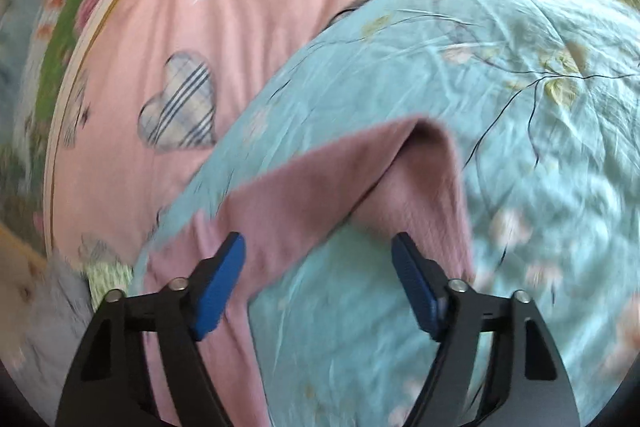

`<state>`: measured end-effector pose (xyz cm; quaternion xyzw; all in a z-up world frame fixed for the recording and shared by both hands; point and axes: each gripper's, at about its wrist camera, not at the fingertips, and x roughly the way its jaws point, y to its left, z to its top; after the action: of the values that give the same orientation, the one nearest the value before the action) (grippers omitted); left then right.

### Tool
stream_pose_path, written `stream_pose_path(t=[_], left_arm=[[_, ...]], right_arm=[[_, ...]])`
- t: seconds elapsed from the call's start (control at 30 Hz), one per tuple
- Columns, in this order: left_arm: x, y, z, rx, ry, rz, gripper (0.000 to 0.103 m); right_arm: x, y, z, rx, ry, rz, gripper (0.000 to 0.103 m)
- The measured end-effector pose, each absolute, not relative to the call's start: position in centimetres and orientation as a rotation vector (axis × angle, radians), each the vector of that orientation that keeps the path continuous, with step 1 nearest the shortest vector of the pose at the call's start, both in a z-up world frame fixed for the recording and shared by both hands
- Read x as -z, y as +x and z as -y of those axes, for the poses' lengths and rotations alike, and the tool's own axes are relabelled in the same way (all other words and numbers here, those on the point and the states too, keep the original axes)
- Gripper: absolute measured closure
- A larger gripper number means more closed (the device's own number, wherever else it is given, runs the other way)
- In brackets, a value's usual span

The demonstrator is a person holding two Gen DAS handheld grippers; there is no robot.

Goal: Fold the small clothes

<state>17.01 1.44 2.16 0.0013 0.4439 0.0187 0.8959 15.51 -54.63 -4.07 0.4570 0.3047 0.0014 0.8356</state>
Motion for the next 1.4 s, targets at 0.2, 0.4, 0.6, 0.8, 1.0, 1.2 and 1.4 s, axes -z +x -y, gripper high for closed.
stream_pose_path(t=[0.2,0.4,0.6,0.8,1.0,1.2,1.4], left_arm=[[-1.0,19.4,-0.9,-0.044,0.017,-0.956,0.004],[0.6,21.3,-1.4,-0.062,0.009,-0.992,0.004],[1.2,21.3,-2.5,-0.062,-0.024,-1.003,0.004],[1.0,20.7,-3.8,-0.051,-0.076,-0.990,0.004],[0.6,19.6,-4.8,-0.040,-0.105,-0.981,0.004],[-0.2,19.0,-5.9,0.008,-0.154,-0.978,0.004],[0.8,20.7,-5.7,0.093,-0.212,-1.025,0.004]], right_arm=[[6.2,18.6,58.2,0.058,1.120,-0.640,0.033],[8.2,20.6,60.3,0.143,1.120,-0.687,0.085],[2.5,20.1,61.3,0.237,0.930,-0.523,0.097],[-7.1,20.9,53.3,-0.005,0.615,-0.320,0.097],[-9.2,23.9,38.0,-0.528,0.450,-0.394,0.097],[-3.5,25.6,22.9,-0.828,0.333,-0.705,0.093],[1.3,23.5,19.5,-0.914,0.341,-0.900,0.060]])
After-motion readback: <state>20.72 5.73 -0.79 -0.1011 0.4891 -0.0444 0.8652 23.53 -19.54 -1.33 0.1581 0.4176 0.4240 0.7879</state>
